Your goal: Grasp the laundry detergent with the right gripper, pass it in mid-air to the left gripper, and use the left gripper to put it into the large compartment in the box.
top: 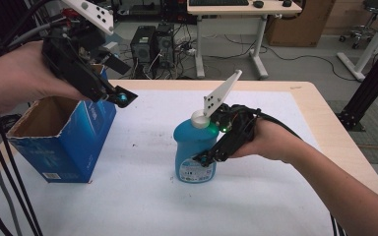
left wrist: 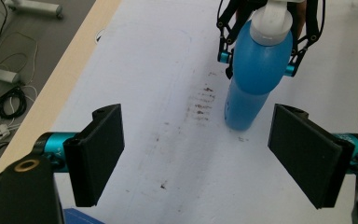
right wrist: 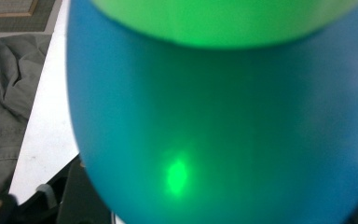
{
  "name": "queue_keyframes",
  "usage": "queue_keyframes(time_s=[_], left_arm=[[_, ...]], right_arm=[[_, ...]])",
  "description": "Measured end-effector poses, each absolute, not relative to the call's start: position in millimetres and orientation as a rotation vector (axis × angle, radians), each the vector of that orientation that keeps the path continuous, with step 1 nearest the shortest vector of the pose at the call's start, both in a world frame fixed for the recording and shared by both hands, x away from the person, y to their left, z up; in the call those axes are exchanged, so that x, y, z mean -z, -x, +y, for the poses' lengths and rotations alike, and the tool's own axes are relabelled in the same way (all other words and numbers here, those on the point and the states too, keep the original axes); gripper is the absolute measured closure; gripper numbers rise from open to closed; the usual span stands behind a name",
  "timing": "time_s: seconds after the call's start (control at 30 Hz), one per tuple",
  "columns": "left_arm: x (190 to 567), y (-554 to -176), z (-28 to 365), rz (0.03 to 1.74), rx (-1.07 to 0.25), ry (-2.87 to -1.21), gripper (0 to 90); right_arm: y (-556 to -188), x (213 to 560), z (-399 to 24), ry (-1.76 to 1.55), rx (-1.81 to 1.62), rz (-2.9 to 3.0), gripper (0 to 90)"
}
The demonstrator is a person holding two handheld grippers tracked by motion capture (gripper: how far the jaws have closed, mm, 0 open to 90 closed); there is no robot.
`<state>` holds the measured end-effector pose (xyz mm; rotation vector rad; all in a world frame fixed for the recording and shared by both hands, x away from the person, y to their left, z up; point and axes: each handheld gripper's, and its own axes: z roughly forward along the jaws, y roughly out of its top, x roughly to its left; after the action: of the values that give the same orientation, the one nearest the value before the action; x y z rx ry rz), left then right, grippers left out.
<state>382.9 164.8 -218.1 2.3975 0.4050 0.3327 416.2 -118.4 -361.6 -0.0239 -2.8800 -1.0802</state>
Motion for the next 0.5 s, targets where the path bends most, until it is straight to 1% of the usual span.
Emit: queue_keyframes(time_s=[0.5], left_arm=[[212.9,-382.0,160.0,0.368,-0.334,-2.413,18.5]], right_arm=[[-411.8,358.6,-118.3,-0.007,1.112,-2.921,46.2]])
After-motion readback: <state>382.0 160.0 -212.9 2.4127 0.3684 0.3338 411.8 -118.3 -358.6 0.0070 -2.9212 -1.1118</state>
